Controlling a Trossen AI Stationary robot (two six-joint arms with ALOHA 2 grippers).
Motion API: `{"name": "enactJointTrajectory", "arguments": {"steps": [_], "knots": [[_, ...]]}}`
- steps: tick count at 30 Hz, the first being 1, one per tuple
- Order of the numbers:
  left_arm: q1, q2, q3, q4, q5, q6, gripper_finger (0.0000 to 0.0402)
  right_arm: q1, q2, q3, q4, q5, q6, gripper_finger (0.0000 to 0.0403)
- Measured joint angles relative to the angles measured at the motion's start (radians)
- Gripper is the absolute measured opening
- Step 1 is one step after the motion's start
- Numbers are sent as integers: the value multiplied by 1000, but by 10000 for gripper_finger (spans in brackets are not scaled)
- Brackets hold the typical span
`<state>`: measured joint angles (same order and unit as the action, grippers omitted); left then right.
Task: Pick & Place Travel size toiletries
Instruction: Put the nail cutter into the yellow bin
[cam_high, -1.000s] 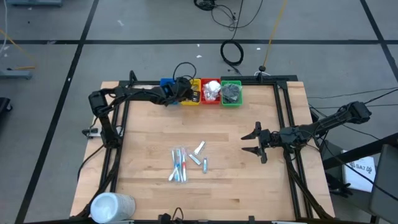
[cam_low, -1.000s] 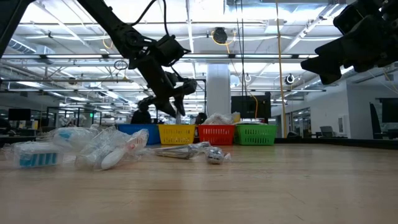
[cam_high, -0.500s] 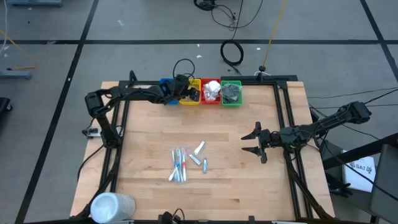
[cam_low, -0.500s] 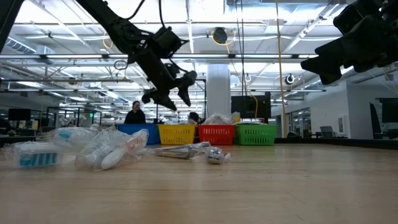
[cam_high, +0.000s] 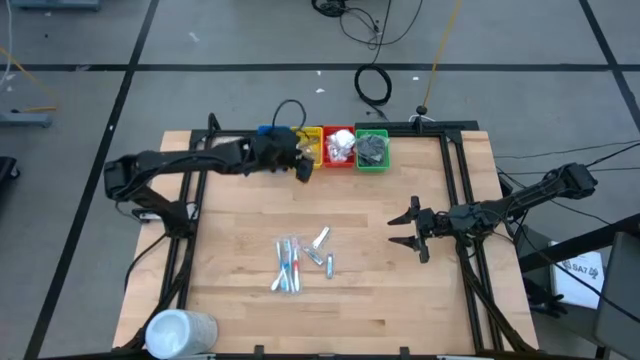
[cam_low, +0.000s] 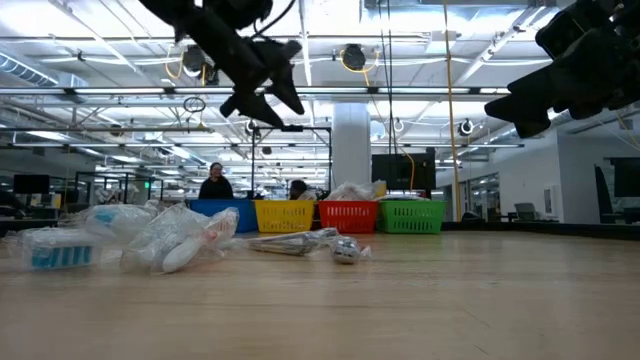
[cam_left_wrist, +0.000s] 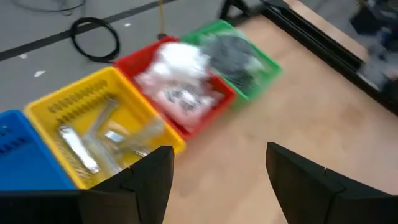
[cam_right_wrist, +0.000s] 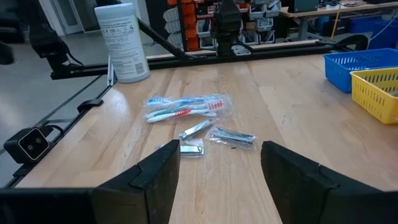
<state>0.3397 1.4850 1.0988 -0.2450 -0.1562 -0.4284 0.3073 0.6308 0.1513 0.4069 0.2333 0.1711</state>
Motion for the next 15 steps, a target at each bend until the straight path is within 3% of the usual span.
{"name": "enactJointTrajectory", "arguments": {"steps": [11, 15], "knots": [[-275, -14, 0, -196, -4, -106, 251, 0, 2, 0, -17, 0, 7, 212], [-405, -14, 0, -191, -118, -91, 251, 0, 5, 0, -33, 0, 8, 212]]}}
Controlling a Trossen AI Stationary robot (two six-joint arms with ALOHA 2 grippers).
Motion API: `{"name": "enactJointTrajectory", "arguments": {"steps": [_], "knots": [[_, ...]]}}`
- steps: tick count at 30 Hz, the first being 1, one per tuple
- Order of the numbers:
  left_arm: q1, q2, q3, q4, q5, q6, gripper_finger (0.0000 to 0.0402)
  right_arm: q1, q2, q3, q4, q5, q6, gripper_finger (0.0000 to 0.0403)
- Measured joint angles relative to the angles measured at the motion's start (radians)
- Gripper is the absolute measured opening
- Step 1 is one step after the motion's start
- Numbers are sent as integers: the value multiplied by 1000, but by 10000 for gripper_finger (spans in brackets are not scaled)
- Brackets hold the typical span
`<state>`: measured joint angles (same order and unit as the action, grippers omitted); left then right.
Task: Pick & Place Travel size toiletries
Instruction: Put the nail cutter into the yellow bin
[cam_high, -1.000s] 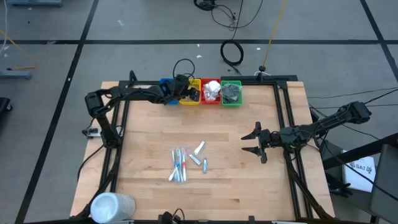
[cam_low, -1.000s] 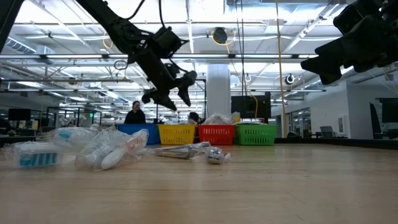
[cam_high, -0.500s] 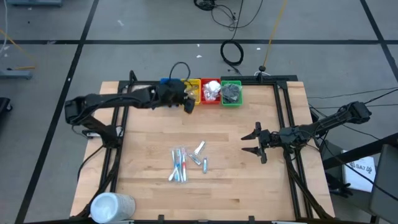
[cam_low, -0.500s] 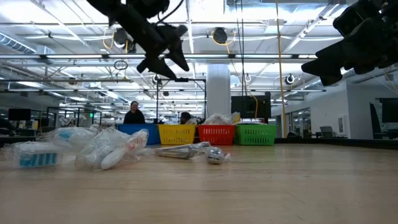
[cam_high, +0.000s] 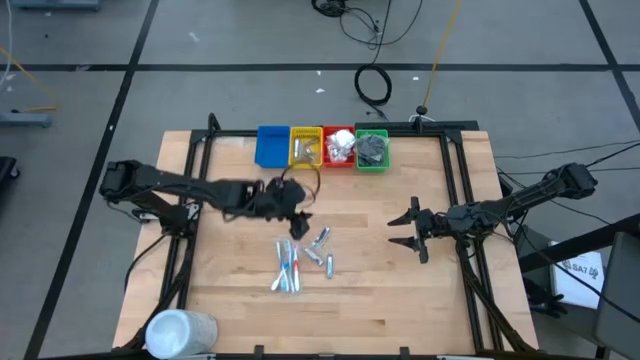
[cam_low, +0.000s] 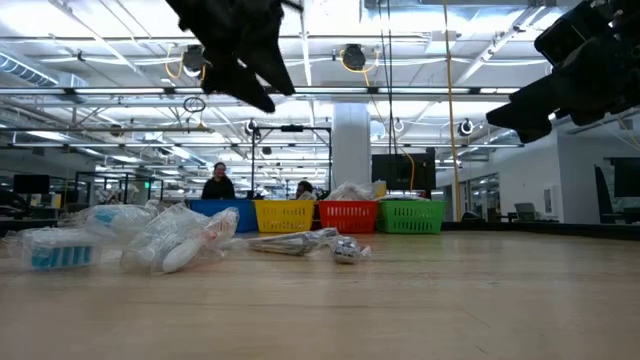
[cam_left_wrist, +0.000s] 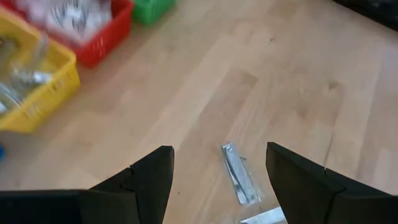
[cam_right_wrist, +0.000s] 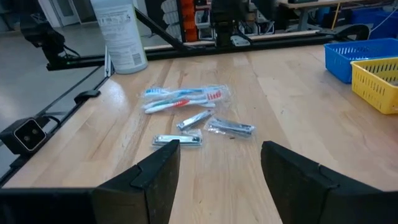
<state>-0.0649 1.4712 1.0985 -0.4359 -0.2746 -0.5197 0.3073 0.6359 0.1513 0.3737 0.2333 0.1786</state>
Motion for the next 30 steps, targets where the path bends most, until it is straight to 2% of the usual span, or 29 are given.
{"name": "enactJointTrajectory", "arguments": {"steps": [5, 8, 12, 17, 19, 20, 24, 26, 30], "knots": [[-170, 0, 0, 14, -310, 13, 250, 0, 29, 0, -4, 2, 0, 212], [-254, 0, -7, 23, -448, 22, 250, 0, 83, 0, 31, 3, 0, 212], [-334, 0, -22, 28, -539, 35, 250, 0, 205, 0, 162, 6, -1, 212], [-361, 0, -61, 69, -573, 29, 251, -4, 395, 4, 349, 9, -7, 212], [-345, 0, -98, 159, -548, 81, 251, -13, 460, 18, 371, 19, -7, 212], [-330, 0, -119, 220, -492, 130, 251, -18, 491, 29, 372, 27, -7, 212], [-244, 0, -217, 520, -177, 318, 251, -34, 588, 78, 374, 26, 0, 212], [-195, -2, -263, 612, -59, 377, 251, -38, 627, 105, 375, 23, 7, 212], [-110, -109, -376, 669, 46, 414, 251, -39, 695, 157, 375, -3, 11, 212]]}}
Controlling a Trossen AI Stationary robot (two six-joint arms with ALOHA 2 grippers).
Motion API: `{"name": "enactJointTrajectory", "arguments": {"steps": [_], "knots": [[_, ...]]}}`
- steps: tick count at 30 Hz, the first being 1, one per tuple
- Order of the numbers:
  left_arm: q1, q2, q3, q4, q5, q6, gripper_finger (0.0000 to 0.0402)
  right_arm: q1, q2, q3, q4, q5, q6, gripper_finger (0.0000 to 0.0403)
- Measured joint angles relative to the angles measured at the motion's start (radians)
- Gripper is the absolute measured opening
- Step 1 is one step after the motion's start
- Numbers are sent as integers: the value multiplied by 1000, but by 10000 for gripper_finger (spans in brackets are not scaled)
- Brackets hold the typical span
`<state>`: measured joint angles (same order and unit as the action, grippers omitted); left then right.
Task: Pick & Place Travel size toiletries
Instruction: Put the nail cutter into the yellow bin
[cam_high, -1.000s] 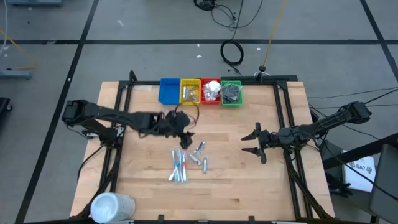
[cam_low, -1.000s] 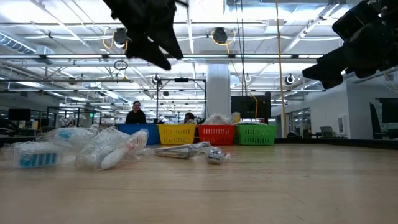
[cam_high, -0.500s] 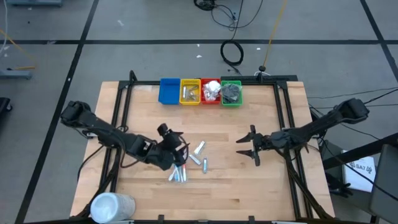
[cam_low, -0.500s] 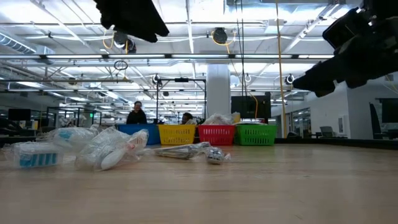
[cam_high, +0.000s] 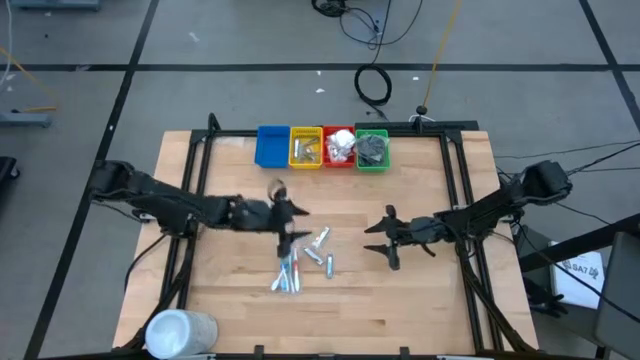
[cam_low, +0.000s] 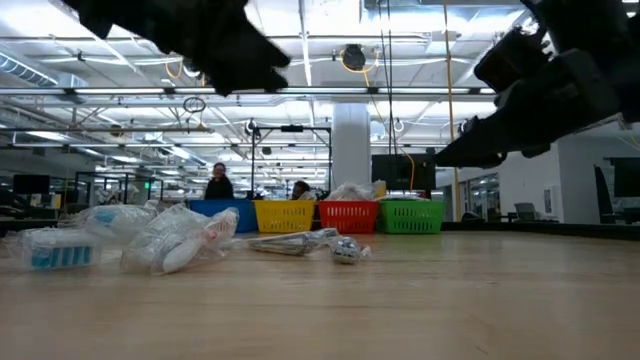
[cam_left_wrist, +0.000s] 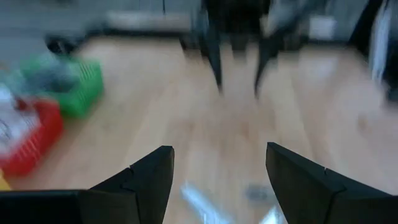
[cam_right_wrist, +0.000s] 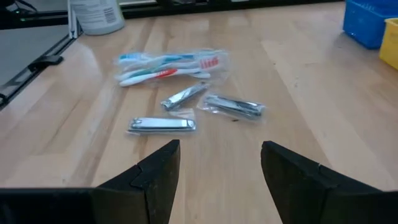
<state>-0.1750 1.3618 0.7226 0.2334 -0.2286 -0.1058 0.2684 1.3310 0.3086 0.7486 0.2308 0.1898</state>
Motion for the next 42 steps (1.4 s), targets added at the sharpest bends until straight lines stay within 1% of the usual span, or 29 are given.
{"name": "enactJointTrajectory", "arguments": {"steps": [2, 4, 7, 10, 14, 18, 22, 25, 27, 28, 31, 34, 35, 37, 39, 41, 42], "knots": [[42, -62, -75, 83, 29, 3, 251, 0, 37, 30, 0, 0, 0, 212], [73, -139, -182, 149, 67, 24, 251, 0, 80, 60, -5, -2, -2, 212], [106, -262, -330, 347, 148, 41, 251, -1, 158, 114, -18, -29, -9, 212], [123, -389, -478, 458, 151, 12, 251, -1, 240, 175, -24, -52, -26, 212], [129, -498, -620, 604, 150, -49, 251, -4, 346, 260, -27, -127, -76, 212], [129, -549, -686, 653, 150, -84, 251, -7, 420, 338, -27, -193, -113, 212], [129, -559, -687, 661, 145, -83, 251, -13, 483, 410, -31, -291, -129, 212], [129, -559, -687, 660, 97, -96, 251, -18, 507, 443, -73, -311, -131, 212], [129, -558, -687, 658, 58, -149, 251, -30, 500, 456, -120, -311, -131, 212], [129, -558, -687, 659, 44, -188, 251, -34, 476, 453, -158, -311, -131, 212], [129, -557, -687, 622, 20, -269, 251, -51, 345, 428, -270, -309, -126, 212], [129, -533, -685, 579, -25, -335, 251, -59, 164, 365, -389, -305, -110, 212], [129, -518, -685, 582, -30, -348, 250, -59, 104, 338, -396, -293, -102, 212], [128, -491, -685, 648, -21, -348, 250, -56, -33, 266, -400, -236, -94, 212], [120, -458, -655, 693, 18, -342, 250, -45, -165, 190, -397, -155, -82, 212], [93, -414, -582, 602, 39, -342, 250, -35, -277, 114, -403, -60, -80, 212], [79, -385, -524, 506, 33, -341, 250, -29, -324, 82, -411, -21, -81, 212]]}}
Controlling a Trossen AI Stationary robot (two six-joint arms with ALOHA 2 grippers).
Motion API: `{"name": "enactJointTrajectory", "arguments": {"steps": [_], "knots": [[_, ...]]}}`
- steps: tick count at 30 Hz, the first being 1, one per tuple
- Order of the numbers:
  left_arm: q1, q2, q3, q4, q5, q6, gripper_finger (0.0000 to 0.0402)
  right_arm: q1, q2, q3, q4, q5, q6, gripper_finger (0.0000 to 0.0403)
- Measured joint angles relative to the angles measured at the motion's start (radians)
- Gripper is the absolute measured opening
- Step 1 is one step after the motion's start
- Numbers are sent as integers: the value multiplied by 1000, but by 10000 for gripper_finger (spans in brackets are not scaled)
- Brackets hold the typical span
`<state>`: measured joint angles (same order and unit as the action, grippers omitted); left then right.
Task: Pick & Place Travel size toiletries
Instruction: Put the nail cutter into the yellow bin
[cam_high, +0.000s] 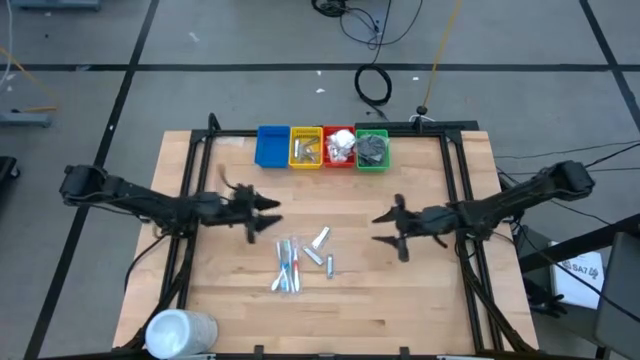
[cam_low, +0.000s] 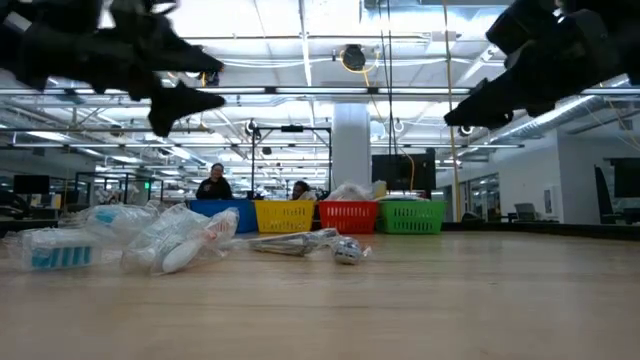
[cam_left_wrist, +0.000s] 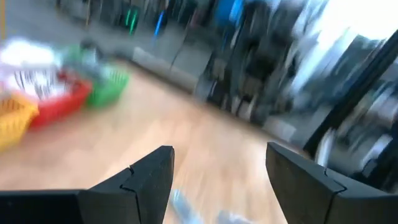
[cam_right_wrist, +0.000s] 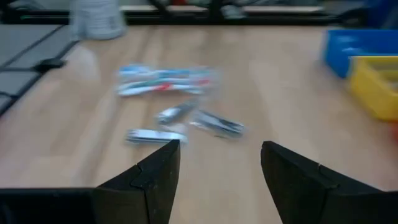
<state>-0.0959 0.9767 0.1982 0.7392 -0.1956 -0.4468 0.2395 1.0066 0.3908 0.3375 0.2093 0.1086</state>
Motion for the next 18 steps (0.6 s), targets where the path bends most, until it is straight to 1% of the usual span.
{"name": "enactJointTrajectory", "arguments": {"steps": [1, 3, 5, 6, 10, 12, 14, 18], "knots": [[-14, 33, 65, -115, -19, 0, 250, 4, -37, -21, 2, 24, 1, 212], [-33, 120, 226, -358, -45, -9, 250, 9, -100, -53, 10, 30, 2, 212], [-41, 222, 386, -563, -48, -9, 250, 13, -128, -64, 9, 30, 3, 212], [-44, 278, 461, -653, -47, -11, 250, 14, -135, -64, 8, 28, 1, 212], [-56, 477, 714, -899, 1, -43, 250, 13, -162, -66, 8, 29, -48, 212], [-58, 563, 802, -989, 3, -85, 250, 13, -176, -66, 2, 29, -78, 212], [-57, 636, 861, -1046, -13, -156, 250, 13, -189, -66, 5, 29, -103, 212], [-55, 752, 947, -1074, -3, -233, 250, 13, -219, -66, -3, 28, -128, 212]]}}
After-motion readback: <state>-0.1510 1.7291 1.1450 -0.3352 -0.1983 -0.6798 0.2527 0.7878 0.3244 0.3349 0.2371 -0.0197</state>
